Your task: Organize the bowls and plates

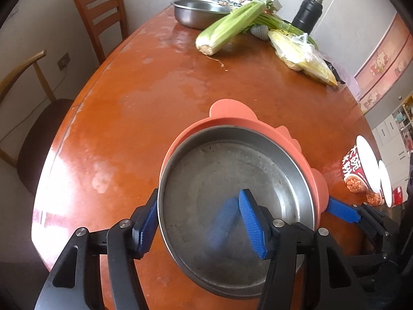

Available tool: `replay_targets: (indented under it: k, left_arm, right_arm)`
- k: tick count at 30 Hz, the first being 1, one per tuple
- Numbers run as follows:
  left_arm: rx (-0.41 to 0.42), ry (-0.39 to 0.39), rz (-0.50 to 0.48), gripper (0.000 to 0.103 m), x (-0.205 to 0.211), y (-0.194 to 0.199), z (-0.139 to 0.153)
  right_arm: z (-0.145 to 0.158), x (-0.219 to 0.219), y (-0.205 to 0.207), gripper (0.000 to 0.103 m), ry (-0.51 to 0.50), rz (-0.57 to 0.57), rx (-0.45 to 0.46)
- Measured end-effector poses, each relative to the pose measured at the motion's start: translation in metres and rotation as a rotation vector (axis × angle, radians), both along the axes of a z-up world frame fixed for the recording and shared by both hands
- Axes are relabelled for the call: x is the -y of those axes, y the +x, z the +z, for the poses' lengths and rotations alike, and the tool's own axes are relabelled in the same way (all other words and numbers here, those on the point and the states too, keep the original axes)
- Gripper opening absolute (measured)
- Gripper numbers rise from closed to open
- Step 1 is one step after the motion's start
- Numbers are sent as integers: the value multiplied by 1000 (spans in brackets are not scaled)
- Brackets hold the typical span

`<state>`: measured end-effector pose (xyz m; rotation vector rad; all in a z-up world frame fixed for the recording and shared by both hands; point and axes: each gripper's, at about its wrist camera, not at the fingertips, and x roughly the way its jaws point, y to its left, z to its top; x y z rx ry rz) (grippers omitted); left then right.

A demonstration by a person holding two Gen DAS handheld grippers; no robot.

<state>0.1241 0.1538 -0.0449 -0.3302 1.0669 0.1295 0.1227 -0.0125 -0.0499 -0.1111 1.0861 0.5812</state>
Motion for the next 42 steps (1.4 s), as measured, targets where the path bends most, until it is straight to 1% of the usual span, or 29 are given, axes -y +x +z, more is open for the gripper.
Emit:
replay_targets:
  k: [5,7,14,19,27,29,32,35,38,42]
  left_arm:
    - [-2,19,-27,62,13,12,1]
    - [0,24,-32,62,16,16,1]
    - [-1,25,-64,62,24,32,0]
    - [2,39,-70,63,26,39,1]
    - [14,51,-62,62,25,39,3]
    - [21,47,-50,62,22,37,6]
    - [40,63,-22,62,16,30,14]
    - [73,81,8,62,11,21,28]
    - [107,60,0,62,13,13,41]
    - [145,69,-25,62,30,6,57]
  right_arm:
    - [-4,6,6,75,-35,-24,9]
    - [-5,9,9,75,-33,-31,7]
    - [-4,20,18,75,-59,-74,30]
    - [-5,25,26,75,-60,-88,26]
    - [-3,24,27,75,-57,-86,36]
    - [1,26,24,75,-32,-91,43]
    - [12,29,20,75,-14,-102,80]
    - [24,36,14,75,24,-115,105]
    - [41,45,5,75,61,-124,146]
    - [64,63,-9,75,89,-139,209]
